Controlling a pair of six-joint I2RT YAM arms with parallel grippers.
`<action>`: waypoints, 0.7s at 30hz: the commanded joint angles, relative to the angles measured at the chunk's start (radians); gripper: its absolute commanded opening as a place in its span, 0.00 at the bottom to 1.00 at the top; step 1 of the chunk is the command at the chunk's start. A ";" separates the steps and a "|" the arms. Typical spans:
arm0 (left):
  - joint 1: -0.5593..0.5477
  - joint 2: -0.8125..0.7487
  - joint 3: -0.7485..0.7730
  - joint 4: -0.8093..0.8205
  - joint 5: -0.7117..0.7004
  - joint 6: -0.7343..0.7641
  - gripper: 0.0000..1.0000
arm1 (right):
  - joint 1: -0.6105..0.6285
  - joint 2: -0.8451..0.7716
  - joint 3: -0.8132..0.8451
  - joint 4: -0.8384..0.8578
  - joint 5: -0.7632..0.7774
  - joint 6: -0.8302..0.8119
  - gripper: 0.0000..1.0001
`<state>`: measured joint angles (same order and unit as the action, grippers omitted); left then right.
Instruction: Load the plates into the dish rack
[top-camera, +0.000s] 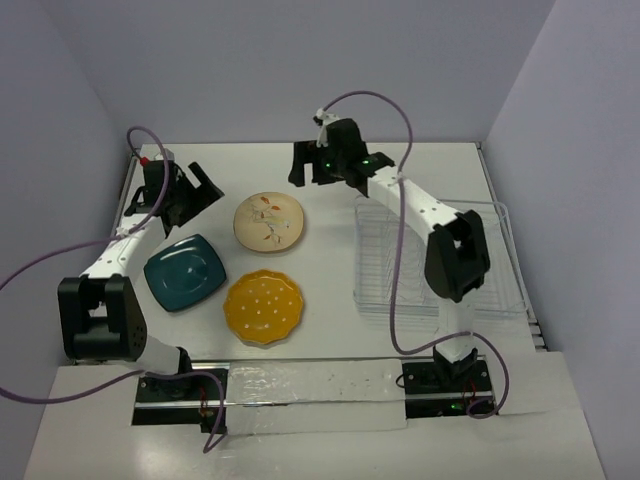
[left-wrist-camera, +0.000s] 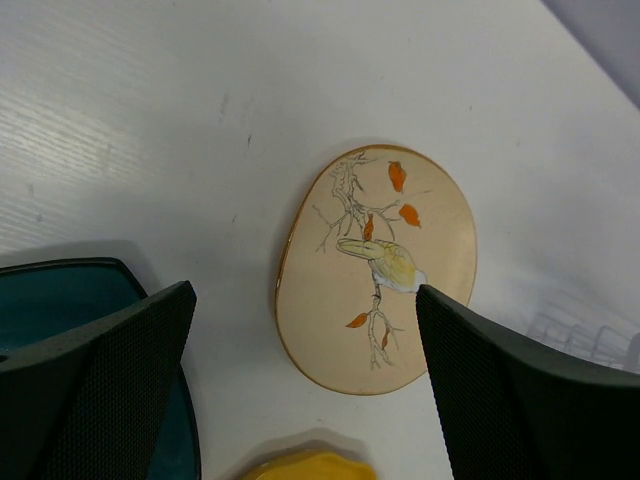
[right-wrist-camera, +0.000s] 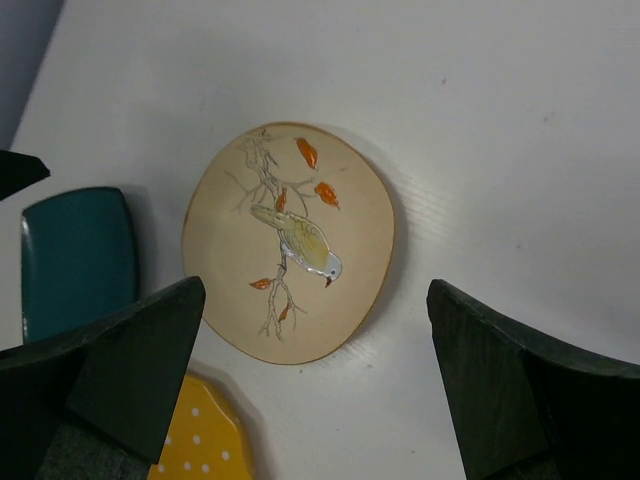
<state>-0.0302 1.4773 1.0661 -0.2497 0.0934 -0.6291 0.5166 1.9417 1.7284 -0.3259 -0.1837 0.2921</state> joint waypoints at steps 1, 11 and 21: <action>-0.012 0.057 0.001 0.049 0.070 0.041 1.00 | 0.037 0.108 0.111 -0.039 0.043 0.043 1.00; -0.044 0.219 0.039 0.071 0.144 0.071 0.97 | 0.046 0.308 0.182 -0.076 0.070 0.238 1.00; -0.067 0.360 0.101 0.061 0.157 0.077 0.72 | 0.046 0.373 0.193 -0.089 0.052 0.339 1.00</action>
<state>-0.0892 1.8024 1.1015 -0.2206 0.2204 -0.5647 0.5648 2.3073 1.8786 -0.4111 -0.1414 0.5661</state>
